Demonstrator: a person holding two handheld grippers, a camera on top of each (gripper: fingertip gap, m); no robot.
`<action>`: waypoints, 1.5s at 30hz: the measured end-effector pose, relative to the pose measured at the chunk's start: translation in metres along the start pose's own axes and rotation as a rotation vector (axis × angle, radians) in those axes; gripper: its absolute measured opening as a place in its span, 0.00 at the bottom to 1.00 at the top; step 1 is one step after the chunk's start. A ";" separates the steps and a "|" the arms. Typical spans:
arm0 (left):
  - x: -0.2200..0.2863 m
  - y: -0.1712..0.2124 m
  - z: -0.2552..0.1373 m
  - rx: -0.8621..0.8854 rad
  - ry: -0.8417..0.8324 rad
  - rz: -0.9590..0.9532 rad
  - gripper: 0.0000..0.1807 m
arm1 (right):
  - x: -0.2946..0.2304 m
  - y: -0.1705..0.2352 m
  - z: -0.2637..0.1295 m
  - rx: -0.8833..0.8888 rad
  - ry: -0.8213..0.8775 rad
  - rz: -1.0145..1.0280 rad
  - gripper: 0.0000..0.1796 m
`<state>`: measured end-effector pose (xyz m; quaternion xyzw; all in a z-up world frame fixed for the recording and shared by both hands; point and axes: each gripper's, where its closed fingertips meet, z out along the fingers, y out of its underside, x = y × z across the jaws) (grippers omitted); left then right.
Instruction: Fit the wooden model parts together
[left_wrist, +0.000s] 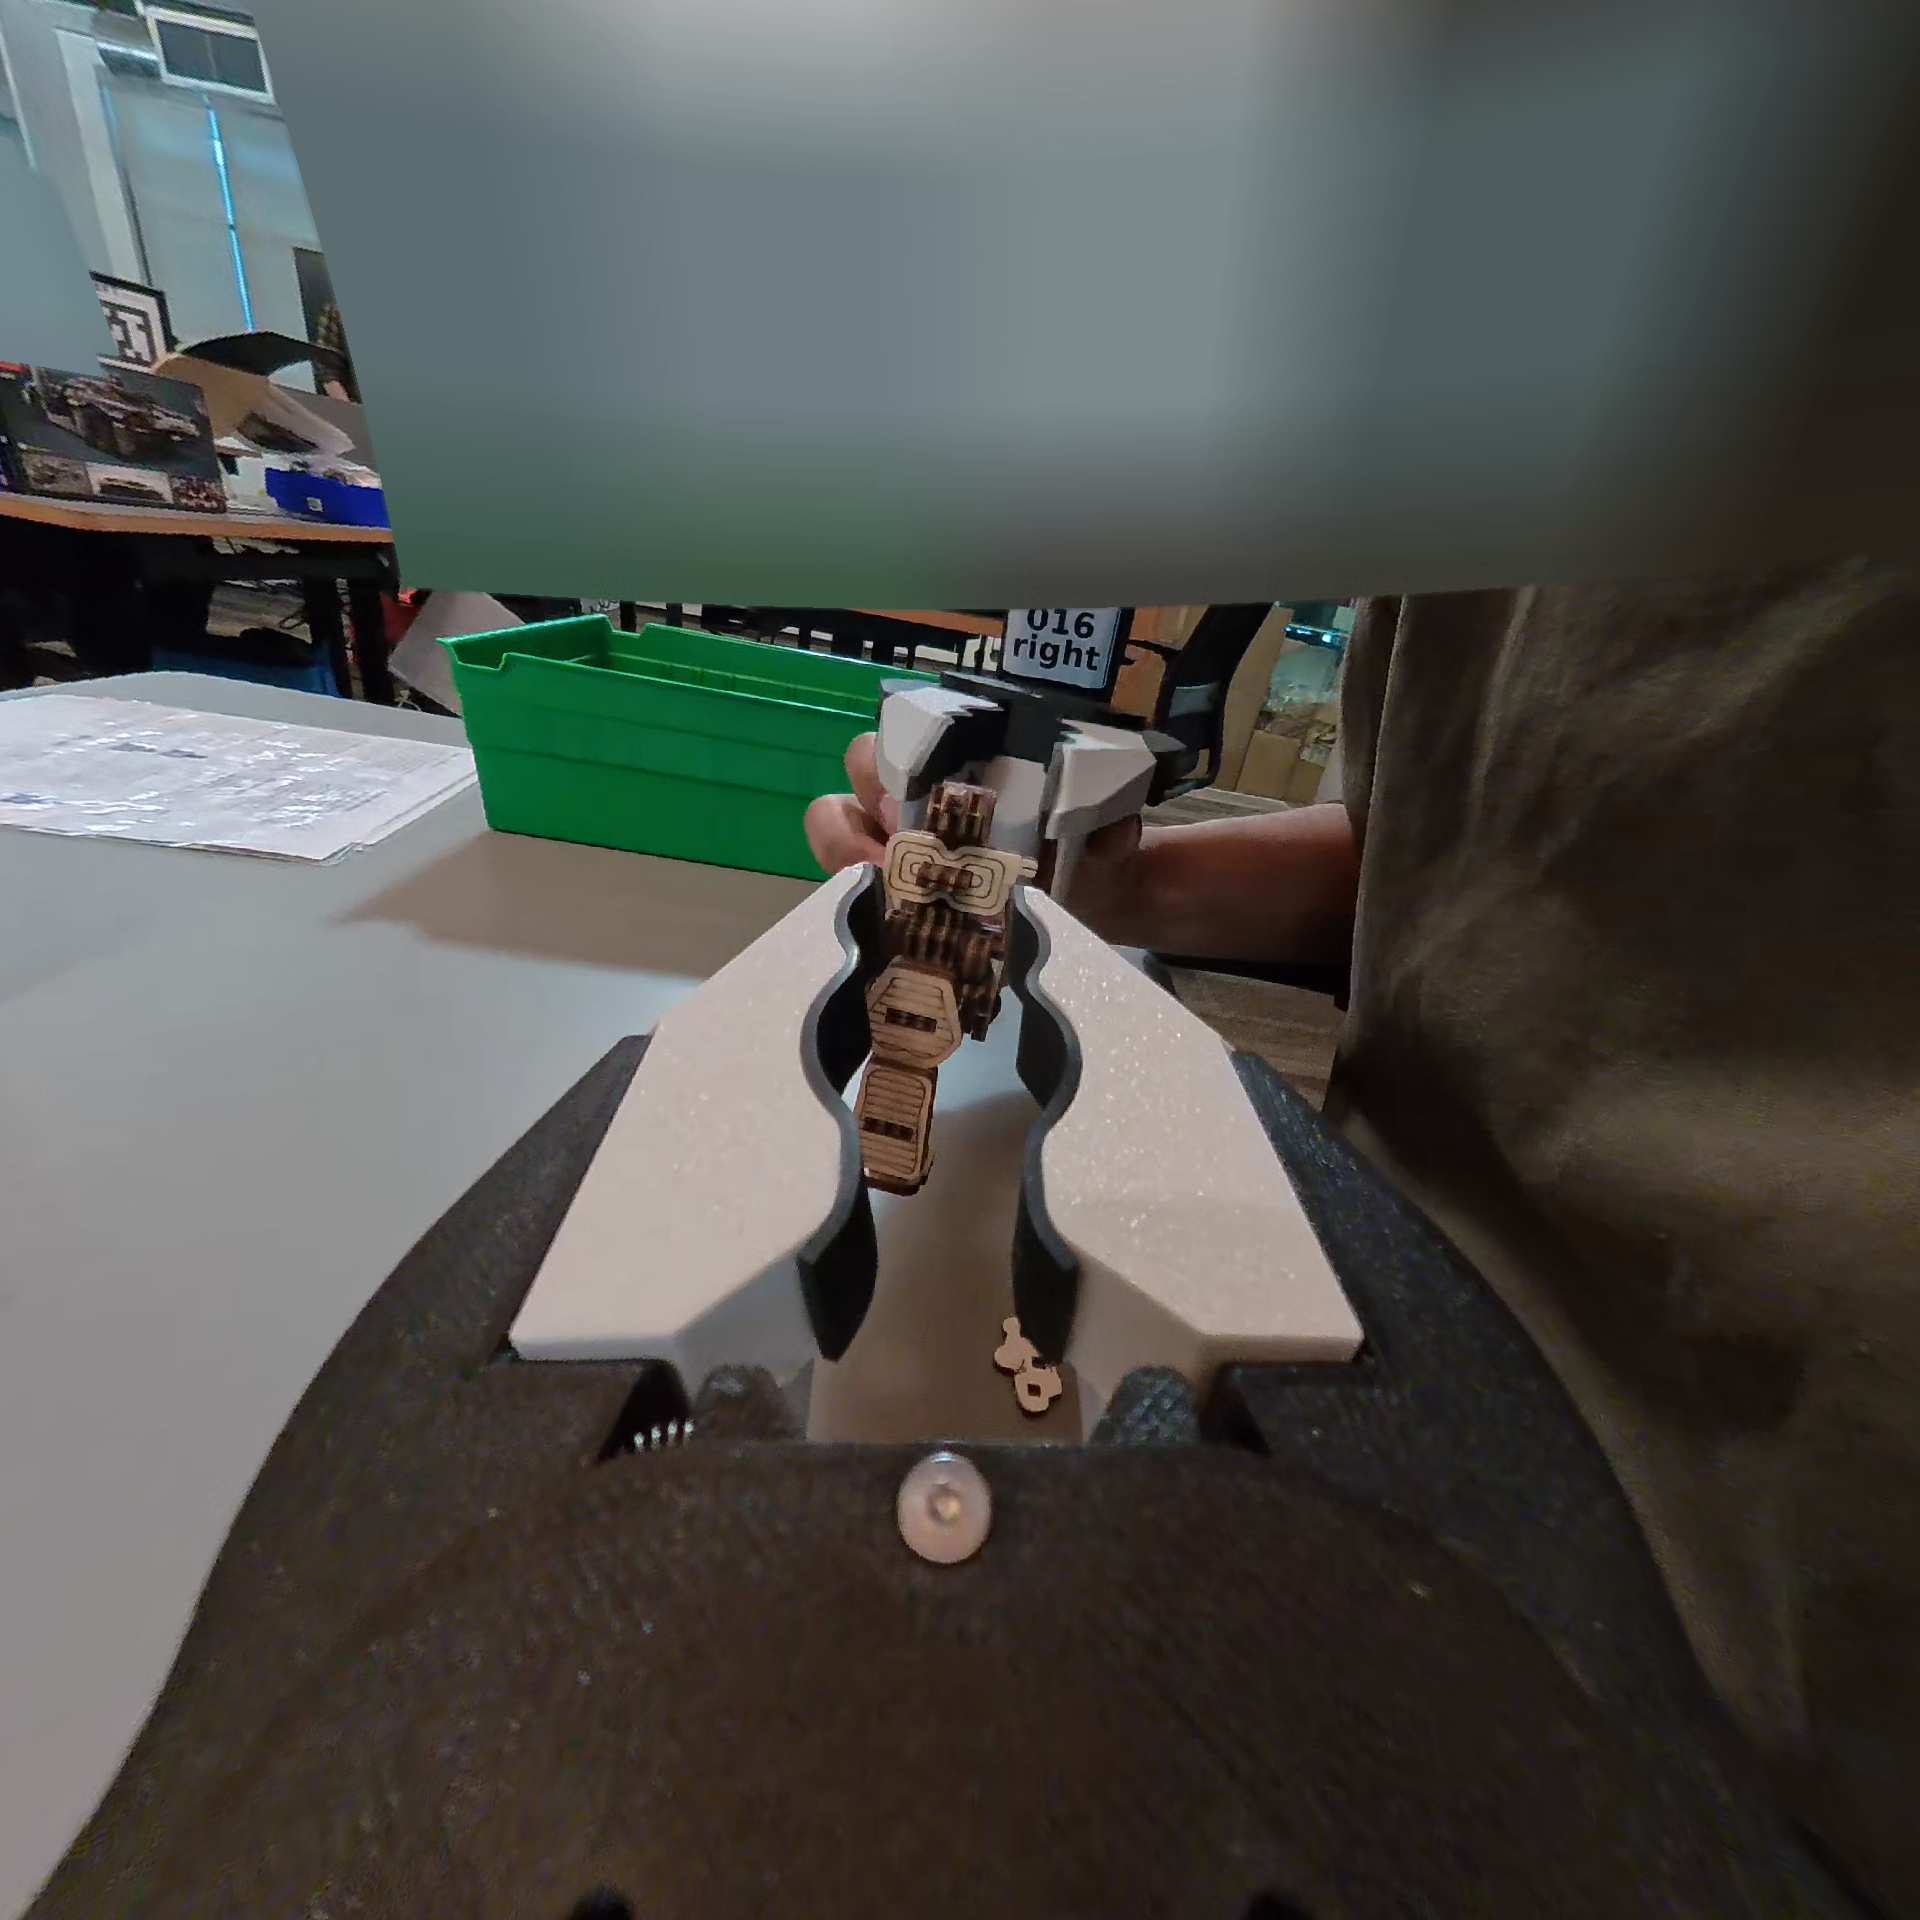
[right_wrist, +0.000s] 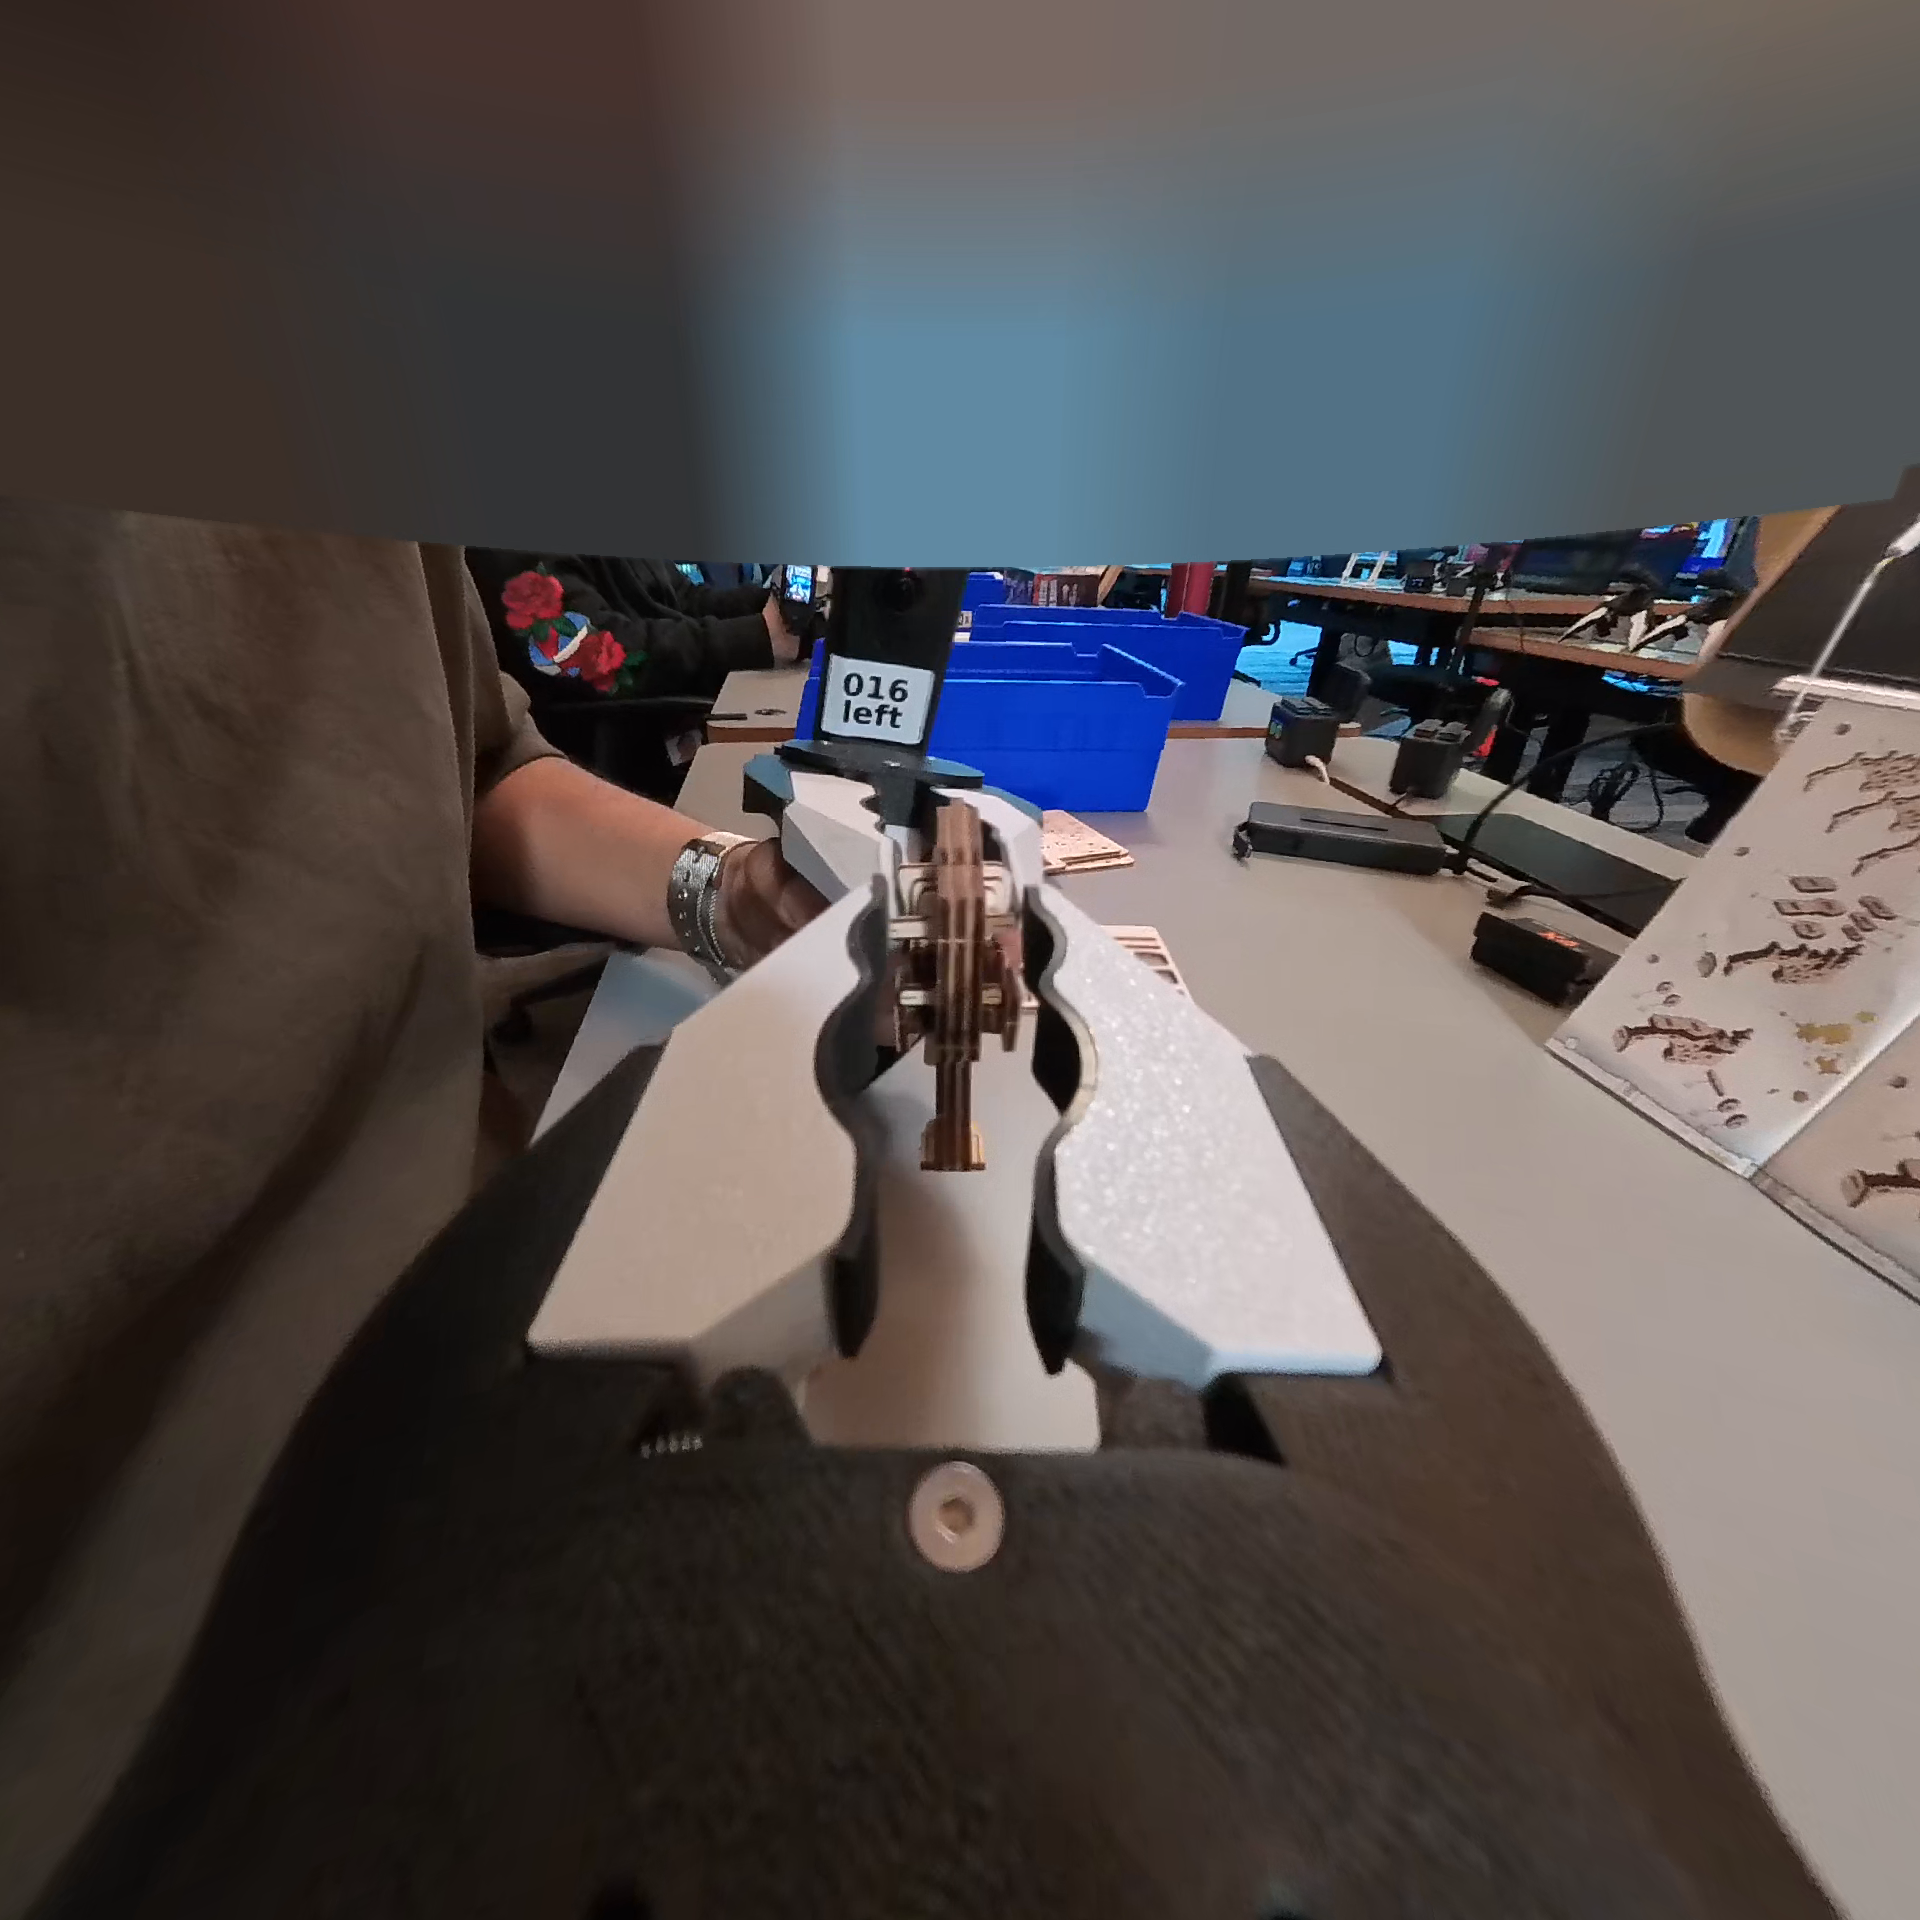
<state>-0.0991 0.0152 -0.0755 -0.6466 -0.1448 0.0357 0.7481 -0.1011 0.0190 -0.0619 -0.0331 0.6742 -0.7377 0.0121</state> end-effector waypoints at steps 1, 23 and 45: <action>0.001 0.000 0.000 -0.002 0.003 -0.001 0.11 | -0.001 0.001 0.001 -0.005 -0.003 -0.010 0.13; 0.004 0.002 0.001 -0.002 0.049 -0.066 0.11 | -0.014 0.009 0.007 -0.049 -0.051 -0.044 0.15; 0.002 0.005 0.003 -0.004 0.029 -0.083 0.11 | -0.007 0.011 0.008 -0.135 -0.020 -0.046 0.10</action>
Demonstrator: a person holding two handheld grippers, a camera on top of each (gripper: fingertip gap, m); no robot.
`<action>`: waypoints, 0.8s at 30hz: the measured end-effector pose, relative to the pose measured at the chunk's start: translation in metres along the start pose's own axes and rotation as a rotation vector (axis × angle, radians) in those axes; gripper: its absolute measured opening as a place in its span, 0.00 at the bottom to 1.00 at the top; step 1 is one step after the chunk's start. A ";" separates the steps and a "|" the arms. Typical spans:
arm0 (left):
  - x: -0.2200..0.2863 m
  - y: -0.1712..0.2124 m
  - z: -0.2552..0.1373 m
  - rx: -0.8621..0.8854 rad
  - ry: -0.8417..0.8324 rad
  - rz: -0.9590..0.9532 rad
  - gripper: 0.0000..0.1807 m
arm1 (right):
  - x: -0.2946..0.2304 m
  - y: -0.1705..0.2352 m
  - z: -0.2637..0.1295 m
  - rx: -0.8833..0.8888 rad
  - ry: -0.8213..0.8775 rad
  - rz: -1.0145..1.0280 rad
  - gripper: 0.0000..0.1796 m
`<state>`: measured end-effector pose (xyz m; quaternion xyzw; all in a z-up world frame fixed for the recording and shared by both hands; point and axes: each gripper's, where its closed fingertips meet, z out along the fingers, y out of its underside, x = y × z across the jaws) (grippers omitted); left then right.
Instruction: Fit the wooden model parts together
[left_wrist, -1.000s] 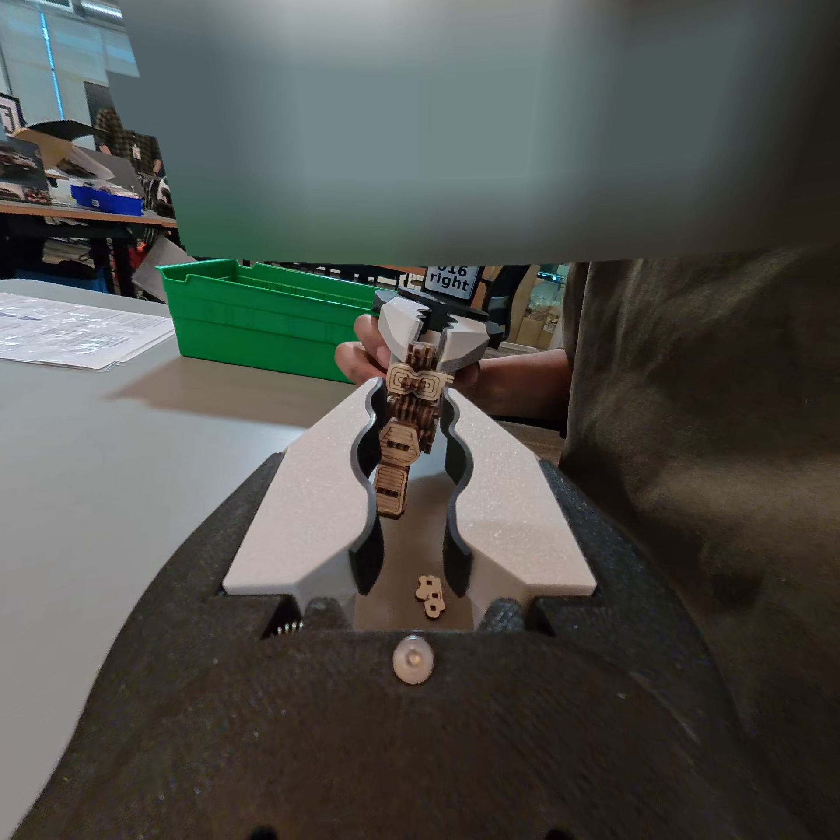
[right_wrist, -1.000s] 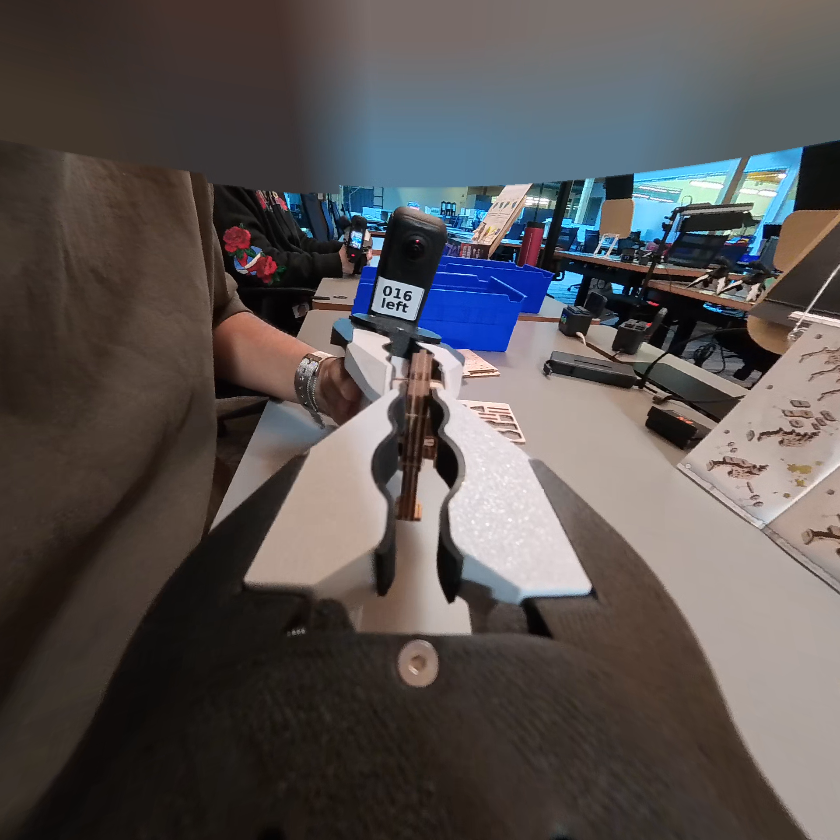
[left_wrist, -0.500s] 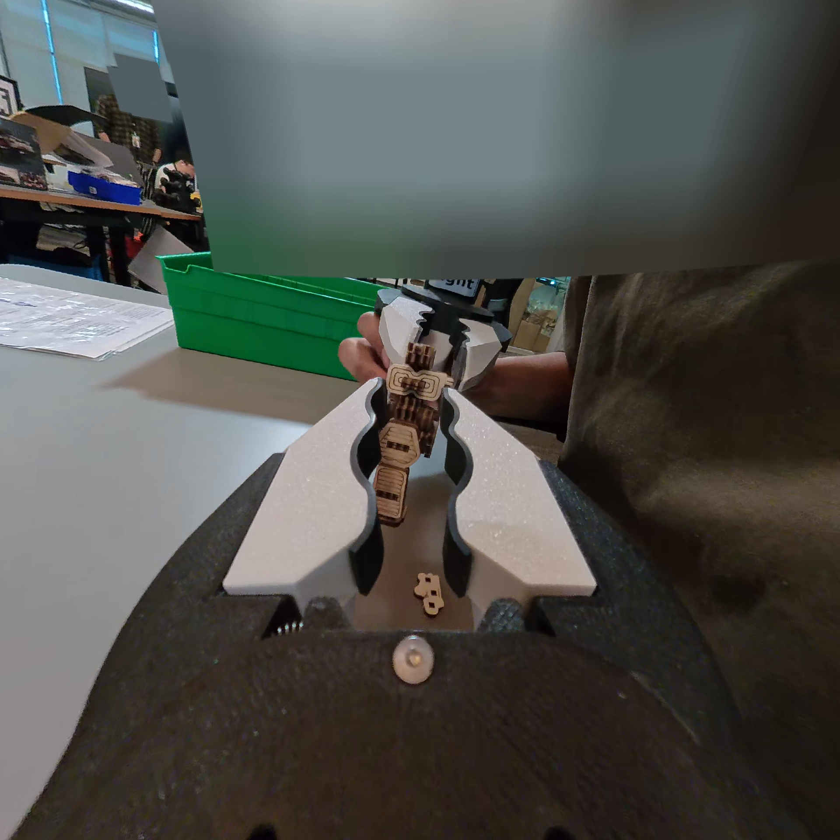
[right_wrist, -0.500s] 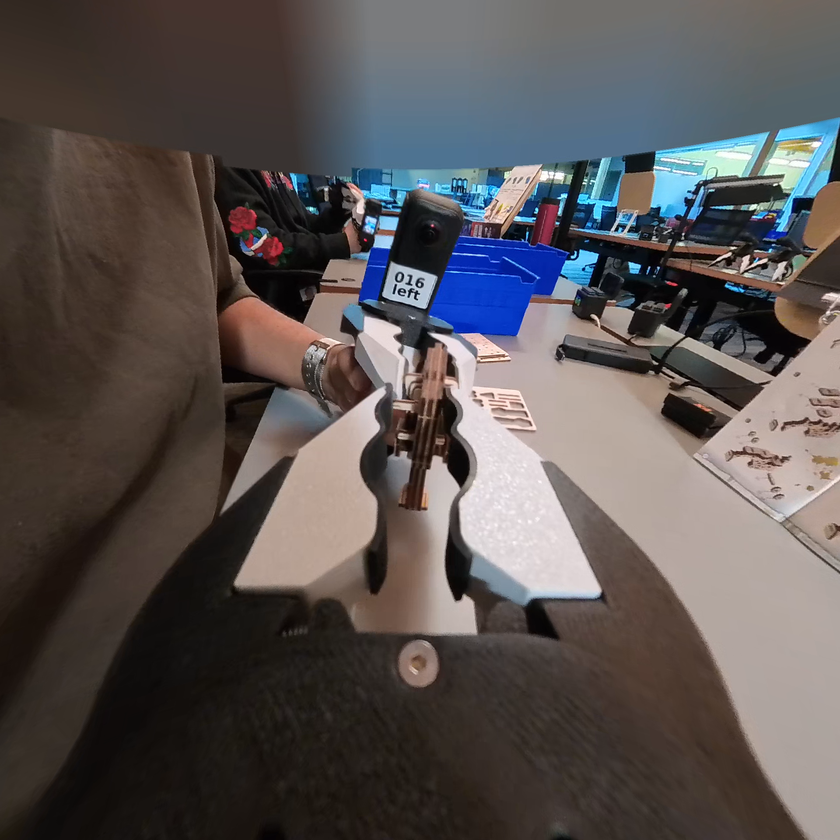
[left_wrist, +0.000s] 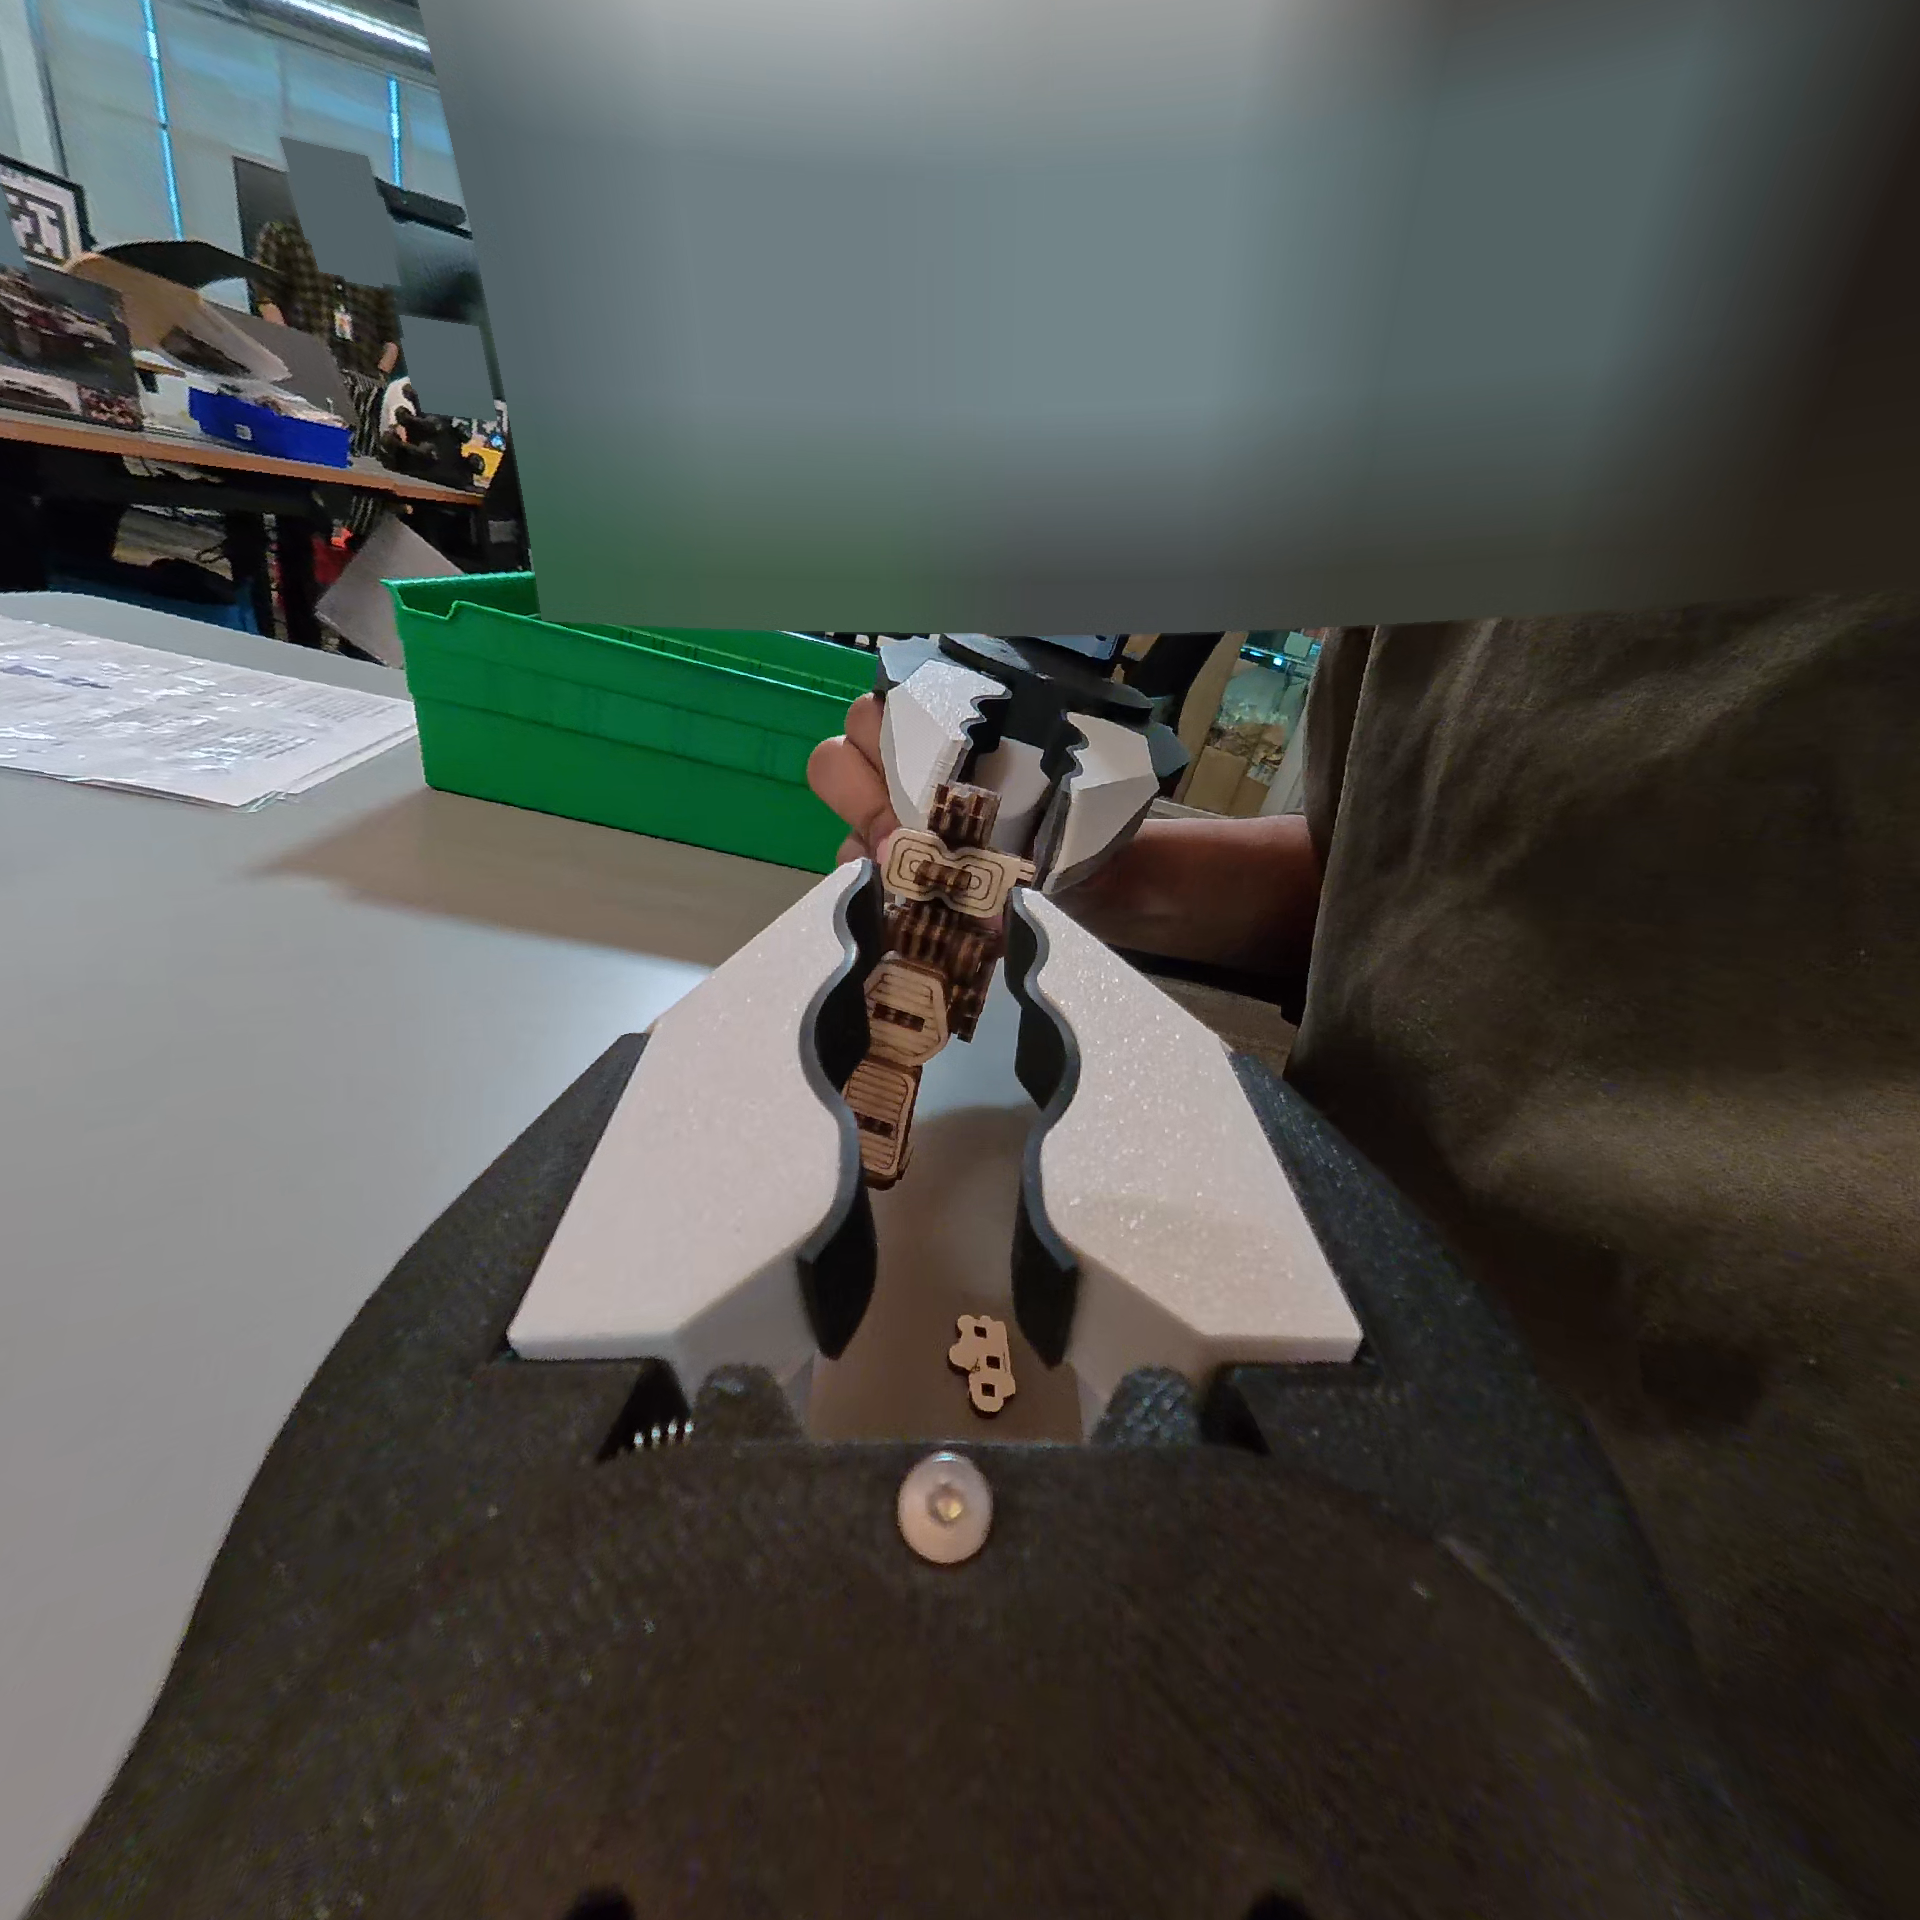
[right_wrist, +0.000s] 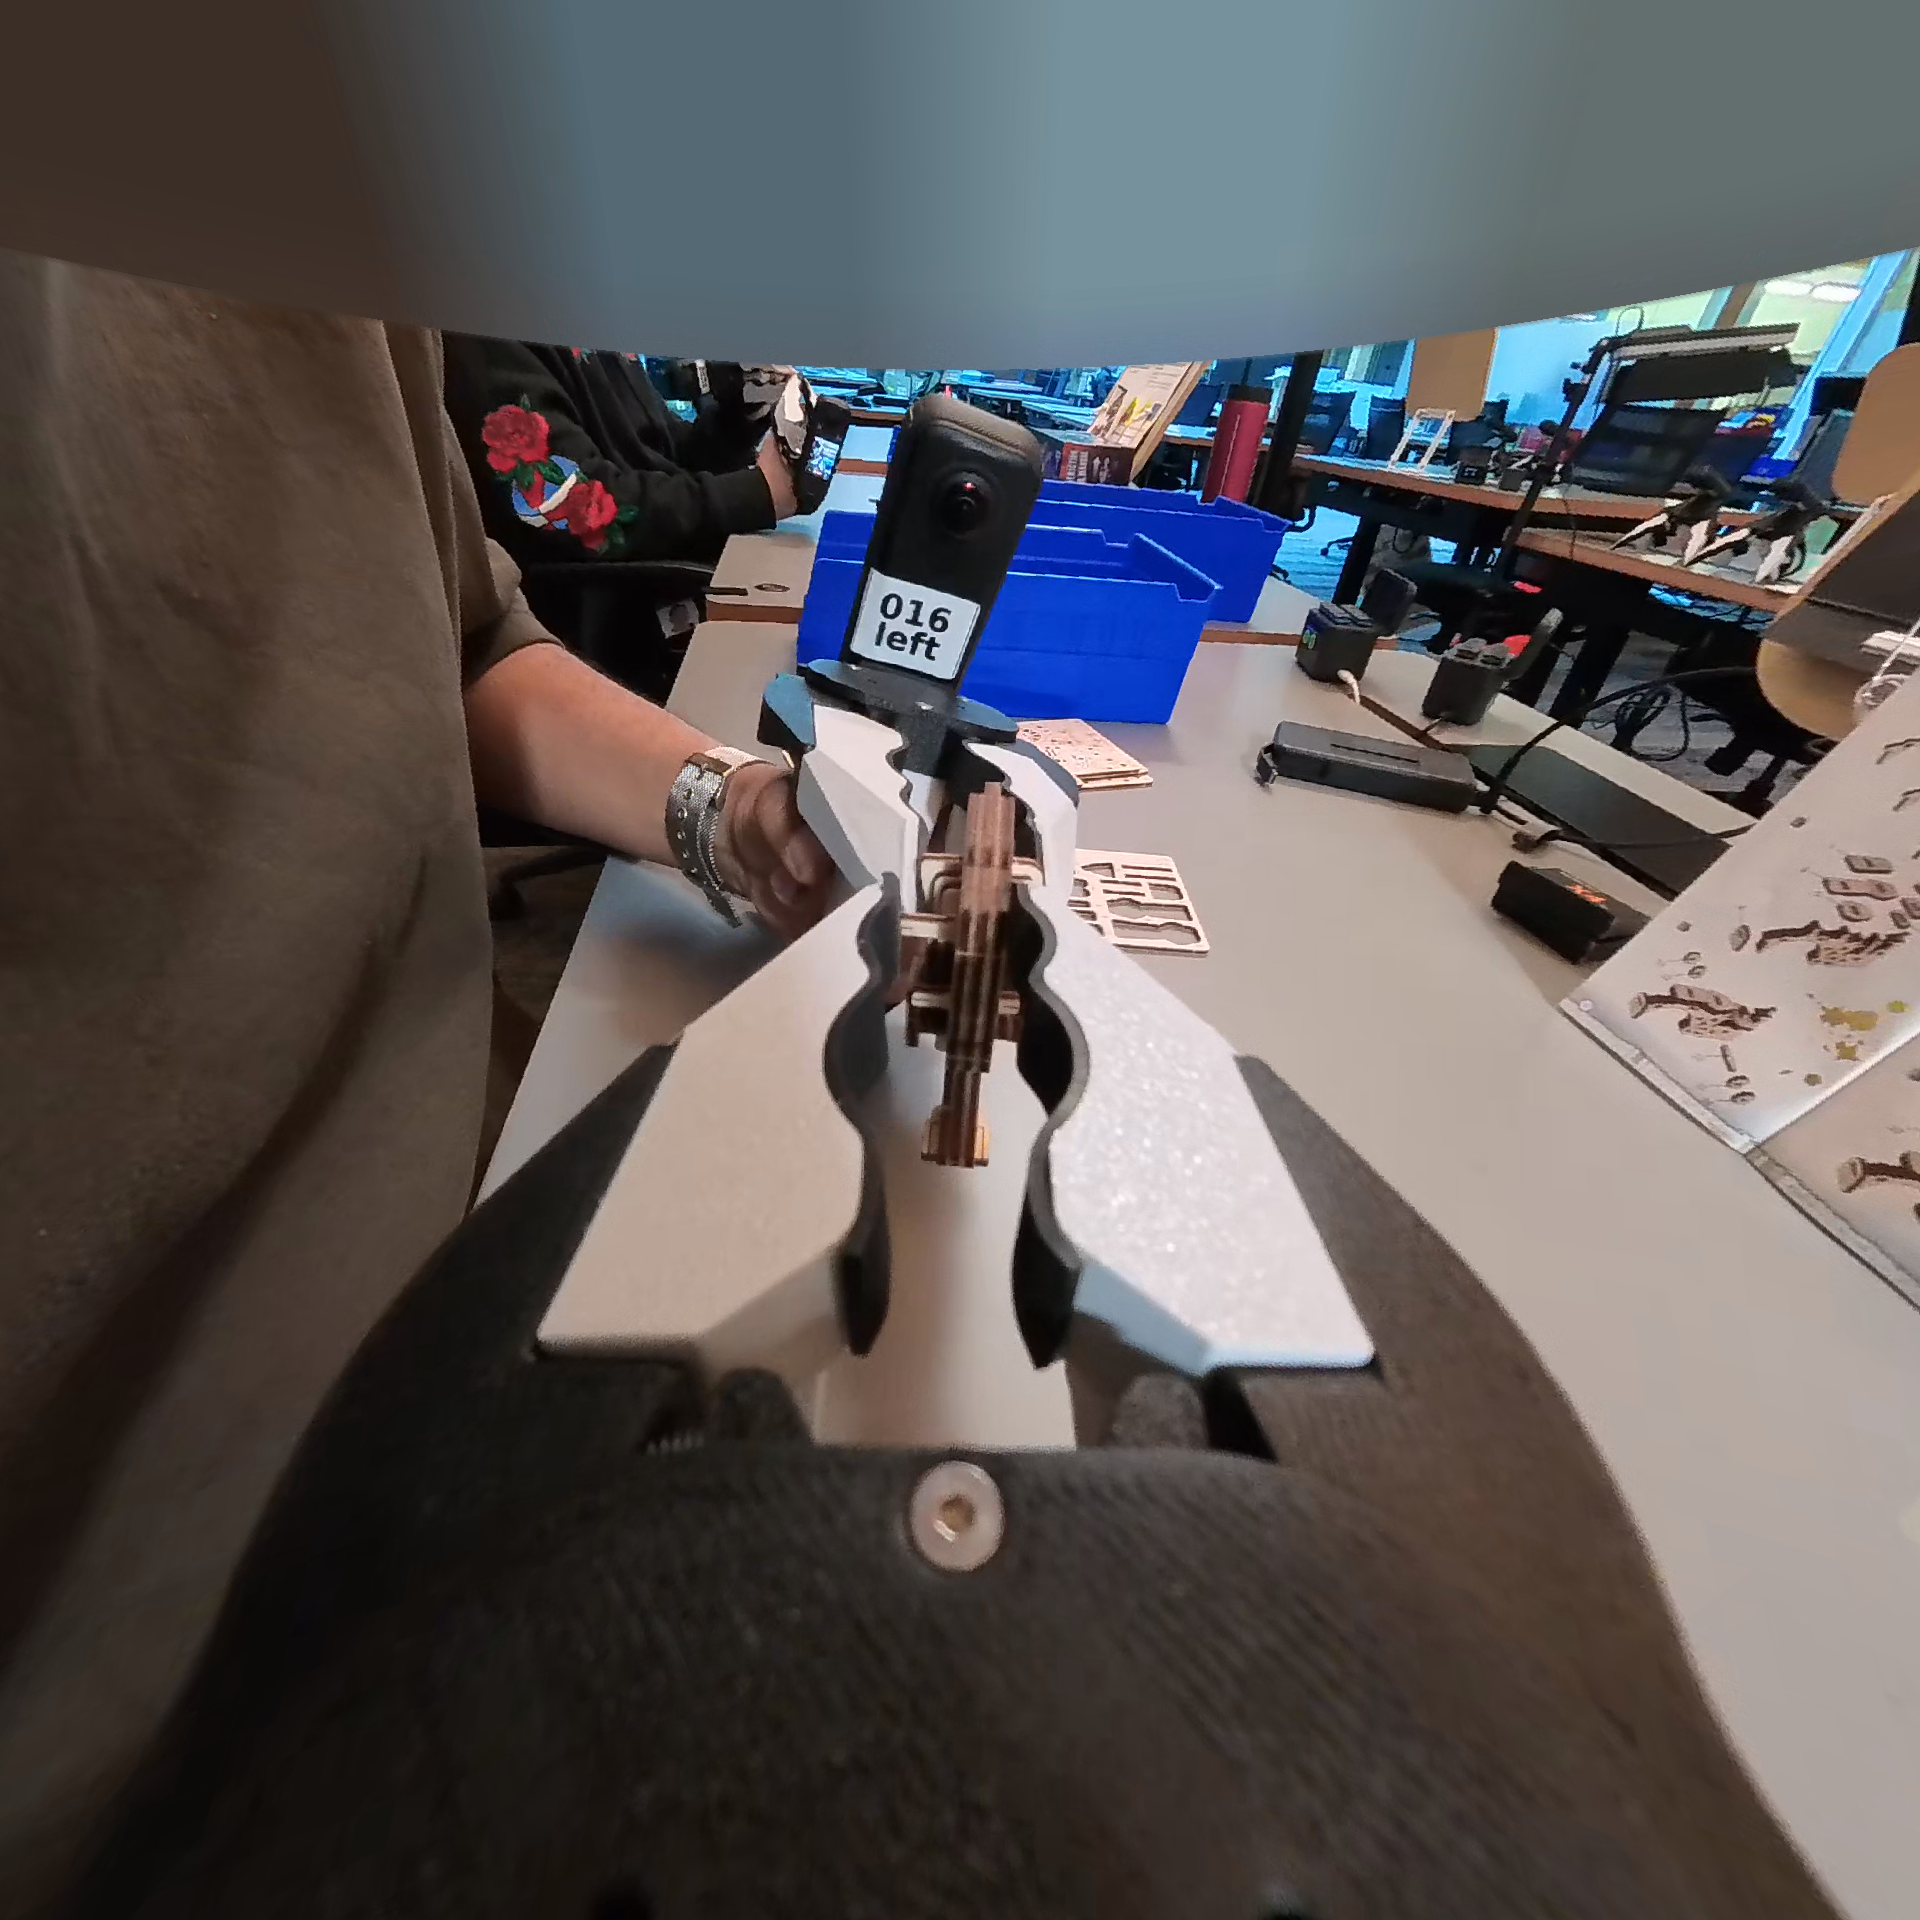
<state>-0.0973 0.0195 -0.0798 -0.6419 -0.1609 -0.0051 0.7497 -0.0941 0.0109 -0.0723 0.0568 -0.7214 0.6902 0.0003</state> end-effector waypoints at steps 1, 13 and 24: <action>0.000 0.000 0.000 -0.001 0.000 0.001 0.11 | 0.000 0.000 0.000 -0.002 -0.001 0.001 0.10; -0.001 0.000 0.000 0.007 -0.001 -0.011 0.12 | 0.000 0.000 0.000 -0.003 -0.015 0.033 0.10; 0.000 -0.003 0.001 0.019 0.006 -0.043 0.11 | -0.001 -0.003 -0.001 0.079 0.016 -0.002 0.14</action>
